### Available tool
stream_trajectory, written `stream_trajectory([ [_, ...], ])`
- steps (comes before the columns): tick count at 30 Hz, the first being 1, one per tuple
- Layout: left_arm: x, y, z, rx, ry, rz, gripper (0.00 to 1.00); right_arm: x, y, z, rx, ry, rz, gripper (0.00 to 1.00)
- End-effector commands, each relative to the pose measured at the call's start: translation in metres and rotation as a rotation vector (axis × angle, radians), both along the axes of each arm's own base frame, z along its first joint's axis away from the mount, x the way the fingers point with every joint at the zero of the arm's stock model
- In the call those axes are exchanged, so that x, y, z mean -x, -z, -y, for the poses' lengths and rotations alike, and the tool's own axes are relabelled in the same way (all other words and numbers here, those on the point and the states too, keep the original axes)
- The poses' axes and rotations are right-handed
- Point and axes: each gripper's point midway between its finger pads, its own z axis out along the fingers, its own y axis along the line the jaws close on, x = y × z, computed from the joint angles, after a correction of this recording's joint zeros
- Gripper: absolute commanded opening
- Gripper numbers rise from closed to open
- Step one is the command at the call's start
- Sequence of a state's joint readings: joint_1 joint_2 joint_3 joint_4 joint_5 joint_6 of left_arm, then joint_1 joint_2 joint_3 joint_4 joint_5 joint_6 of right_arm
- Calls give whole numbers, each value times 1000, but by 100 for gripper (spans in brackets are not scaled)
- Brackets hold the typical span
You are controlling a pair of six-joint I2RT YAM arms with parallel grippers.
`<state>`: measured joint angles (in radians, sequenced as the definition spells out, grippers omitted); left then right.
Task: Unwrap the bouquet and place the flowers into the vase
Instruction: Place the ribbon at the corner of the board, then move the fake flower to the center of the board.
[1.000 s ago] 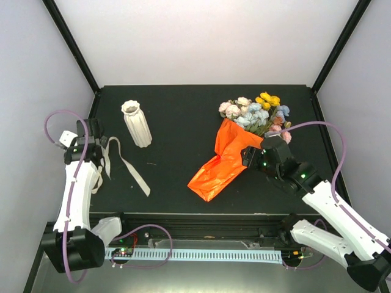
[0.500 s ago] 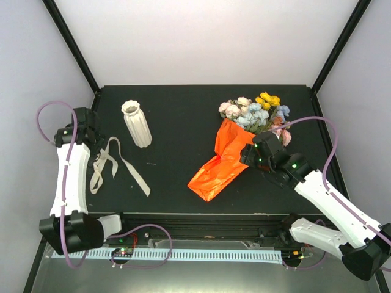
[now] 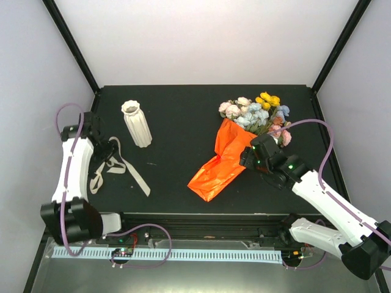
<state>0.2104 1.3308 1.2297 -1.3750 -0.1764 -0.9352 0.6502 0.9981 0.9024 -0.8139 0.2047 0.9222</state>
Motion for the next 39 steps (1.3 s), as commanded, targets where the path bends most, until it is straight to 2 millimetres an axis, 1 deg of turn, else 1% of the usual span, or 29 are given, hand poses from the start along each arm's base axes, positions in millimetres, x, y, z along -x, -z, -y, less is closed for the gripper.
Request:
stream_trajectory([
  [1, -38, -35, 26, 74, 242, 397, 99, -7, -5, -4, -5, -15, 45, 74],
  [2, -51, -42, 40, 124, 298, 524, 99, -8, -6, -5, -4, -18, 46, 74],
  [3, -58, -45, 50, 172, 318, 595, 99, -9, -7, -6, -5, -21, 46, 74],
  [5, -56, -34, 65, 281, 315, 573, 99, -9, -9, -10, -8, -43, 49, 74],
  [6, -58, -32, 74, 349, 334, 583, 99, -9, -10, -15, -16, -75, 58, 74],
  [7, -62, -33, 87, 439, 366, 614, 99, -9, -11, -22, -30, -122, 71, 74],
  [8, -65, -37, 99, 517, 401, 652, 99, -10, -17, -33, -64, -181, 97, 74],
  [9, -66, -45, 107, 566, 437, 691, 99, -6, -21, -46, -107, -256, 114, 74],
  [11, -72, -68, 110, 528, 542, 785, 99, 0, -32, -65, -188, -366, 167, 73],
  [12, -73, -73, 109, 508, 564, 799, 99, 2, -37, -71, -230, -396, 192, 71],
  [14, -72, -75, 117, 549, 594, 824, 99, 5, -45, -80, -293, -433, 223, 70],
  [16, -75, -79, 131, 661, 612, 897, 95, 5, -51, -83, -313, -437, 236, 69],
  [18, -72, -73, 140, 750, 597, 921, 93, 3, -52, -82, -299, -430, 226, 69],
  [19, -71, -67, 139, 749, 584, 904, 92, 3, -50, -81, -286, -430, 220, 69],
  [20, -70, -60, 135, 716, 566, 874, 92, 2, -49, -81, -275, -430, 215, 69],
  [21, -69, -50, 124, 647, 526, 825, 93, 2, -46, -80, -266, -428, 207, 69],
  [22, -66, -45, 119, 606, 501, 794, 93, 1, -42, -79, -256, -422, 198, 68],
  [24, -63, -43, 113, 566, 483, 778, 94, 0, -36, -76, -242, -405, 185, 68],
  [26, -63, -47, 116, 557, 515, 818, 93, -3, -28, -71, -210, -382, 181, 68],
  [29, -62, -63, 130, 568, 636, 942, 88, -12, -17, -57, -151, -297, 178, 68],
  [33, -55, -77, 150, 512, 812, 996, 84, -21, -3, -43, -138, -214, 149, 68],
  [34, -53, -78, 156, 490, 852, 989, 83, -24, 1, -40, -154, -195, 142, 68],
  [35, -50, -80, 163, 473, 898, 984, 82, -25, 11, -35, -168, -177, 126, 68],
  [36, -48, -83, 170, 453, 944, 984, 82, -28, 16, -32, -199, -168, 122, 68],
  [39, -41, -88, 197, 425, 1073, 983, 81, -34, 31, -22, -316, -109, 103, 70],
])
